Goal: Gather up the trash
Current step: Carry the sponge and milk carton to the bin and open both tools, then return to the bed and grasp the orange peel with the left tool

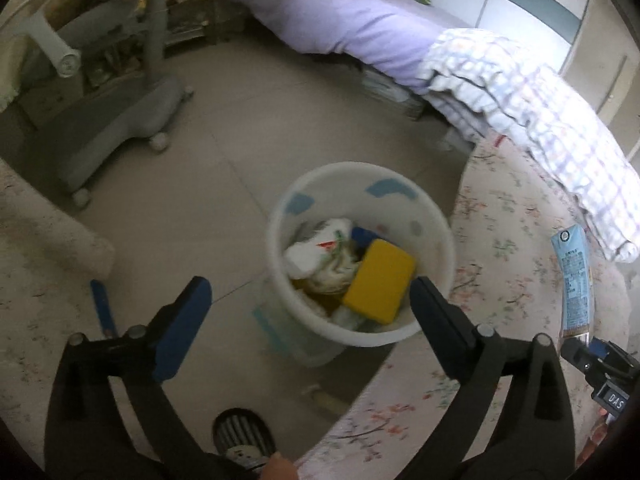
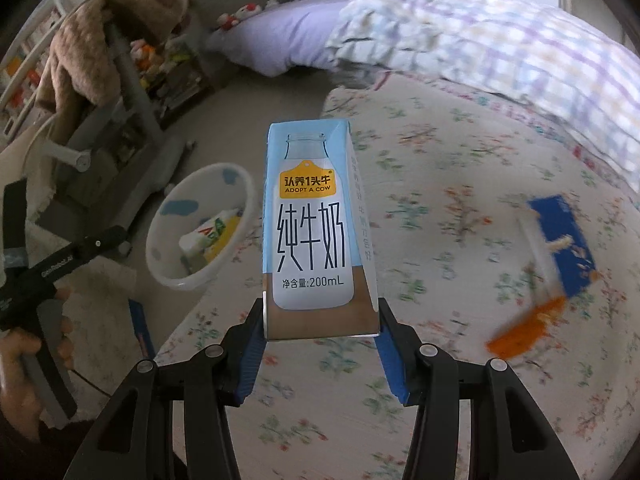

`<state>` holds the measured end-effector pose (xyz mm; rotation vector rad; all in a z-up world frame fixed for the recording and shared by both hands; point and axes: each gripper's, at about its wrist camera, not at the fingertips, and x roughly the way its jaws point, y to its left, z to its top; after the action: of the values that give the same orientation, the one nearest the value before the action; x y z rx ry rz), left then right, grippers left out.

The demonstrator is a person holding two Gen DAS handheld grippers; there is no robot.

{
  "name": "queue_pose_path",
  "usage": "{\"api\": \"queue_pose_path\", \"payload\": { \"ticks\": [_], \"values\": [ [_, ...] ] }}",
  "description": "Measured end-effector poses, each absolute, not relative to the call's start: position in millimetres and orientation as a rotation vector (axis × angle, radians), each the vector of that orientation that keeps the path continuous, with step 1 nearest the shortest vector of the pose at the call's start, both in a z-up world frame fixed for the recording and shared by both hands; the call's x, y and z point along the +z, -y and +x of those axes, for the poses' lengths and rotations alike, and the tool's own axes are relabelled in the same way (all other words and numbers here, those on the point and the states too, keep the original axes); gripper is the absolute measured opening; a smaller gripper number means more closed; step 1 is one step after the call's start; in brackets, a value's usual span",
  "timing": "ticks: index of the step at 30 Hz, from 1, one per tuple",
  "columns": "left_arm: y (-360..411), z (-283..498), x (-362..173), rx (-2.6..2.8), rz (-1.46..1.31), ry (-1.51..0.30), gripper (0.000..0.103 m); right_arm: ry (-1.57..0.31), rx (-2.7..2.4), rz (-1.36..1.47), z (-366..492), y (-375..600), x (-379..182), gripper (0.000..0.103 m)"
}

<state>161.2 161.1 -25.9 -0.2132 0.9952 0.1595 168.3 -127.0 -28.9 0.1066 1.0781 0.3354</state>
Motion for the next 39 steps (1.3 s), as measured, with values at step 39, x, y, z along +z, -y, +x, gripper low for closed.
{"api": "queue_pose_path", "payload": {
  "ticks": [39],
  "values": [
    [-188,146,-13,0.179,-0.161,-1.011,0.100,-1.026,0.377,0.023,197,54,-27,0.084]
  ]
}}
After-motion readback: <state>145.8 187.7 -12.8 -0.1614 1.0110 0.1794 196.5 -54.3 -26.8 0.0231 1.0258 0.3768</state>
